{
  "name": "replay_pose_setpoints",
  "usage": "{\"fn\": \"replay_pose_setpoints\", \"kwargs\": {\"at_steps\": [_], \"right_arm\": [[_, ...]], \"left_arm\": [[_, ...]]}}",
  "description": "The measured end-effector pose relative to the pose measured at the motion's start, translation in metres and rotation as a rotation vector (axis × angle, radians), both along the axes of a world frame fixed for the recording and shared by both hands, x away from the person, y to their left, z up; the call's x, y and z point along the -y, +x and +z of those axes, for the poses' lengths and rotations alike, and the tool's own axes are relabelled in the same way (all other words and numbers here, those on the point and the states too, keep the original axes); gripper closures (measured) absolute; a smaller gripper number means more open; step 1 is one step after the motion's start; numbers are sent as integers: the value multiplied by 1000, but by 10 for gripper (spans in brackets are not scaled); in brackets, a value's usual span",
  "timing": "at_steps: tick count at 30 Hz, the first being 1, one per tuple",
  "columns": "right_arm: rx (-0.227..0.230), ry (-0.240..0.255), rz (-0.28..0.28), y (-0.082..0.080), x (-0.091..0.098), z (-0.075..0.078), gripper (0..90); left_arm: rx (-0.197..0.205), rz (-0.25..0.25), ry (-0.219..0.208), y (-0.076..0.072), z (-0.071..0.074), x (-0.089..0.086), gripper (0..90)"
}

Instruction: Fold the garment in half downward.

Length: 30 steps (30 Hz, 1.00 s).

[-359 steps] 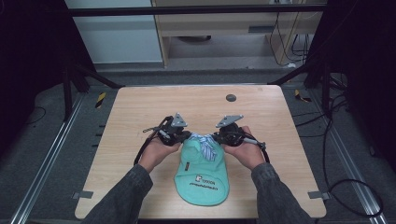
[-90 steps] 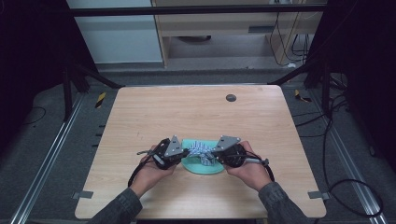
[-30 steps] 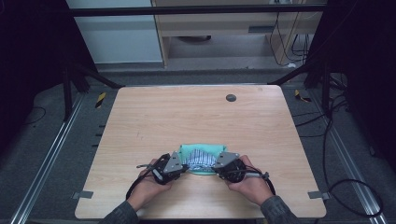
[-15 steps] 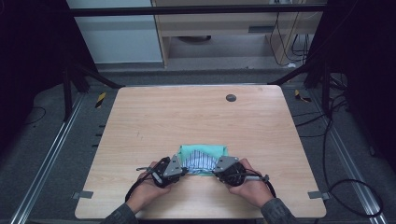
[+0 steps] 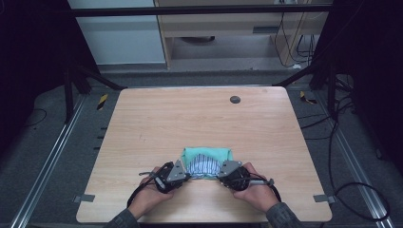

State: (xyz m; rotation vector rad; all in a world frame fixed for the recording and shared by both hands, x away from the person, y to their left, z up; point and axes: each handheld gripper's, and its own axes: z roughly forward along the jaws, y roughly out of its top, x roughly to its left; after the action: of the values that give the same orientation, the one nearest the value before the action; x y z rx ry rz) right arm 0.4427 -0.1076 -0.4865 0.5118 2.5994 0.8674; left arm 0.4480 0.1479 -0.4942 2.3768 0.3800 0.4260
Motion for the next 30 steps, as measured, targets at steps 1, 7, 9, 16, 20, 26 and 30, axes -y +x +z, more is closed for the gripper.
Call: {"fn": "replay_pose_setpoints", "kwargs": {"at_steps": [1,7,9,16,20,26,30], "right_arm": [[1,-1,0,0,0,0,853],[11,-18,7,-1,0,0,855],[23,-32,10,-1,0,2,856],[28,-44,8,-3,1,1,831],[14,-14,-32,-9,7,0,678],[-3,42,-91,-19,21,1,520],[2,49,-128,-21,30,-1,421]], "left_arm": [[-2,0,-2,0,0,0,896],[5,-6,-1,-3,0,0,900],[1,-9,-4,-4,0,1,900],[-11,2,-22,-7,0,-1,898],[-17,47,-82,-13,4,-8,721],[-18,76,-133,-24,10,-24,612],[-2,116,-122,-20,12,-33,525]]}}
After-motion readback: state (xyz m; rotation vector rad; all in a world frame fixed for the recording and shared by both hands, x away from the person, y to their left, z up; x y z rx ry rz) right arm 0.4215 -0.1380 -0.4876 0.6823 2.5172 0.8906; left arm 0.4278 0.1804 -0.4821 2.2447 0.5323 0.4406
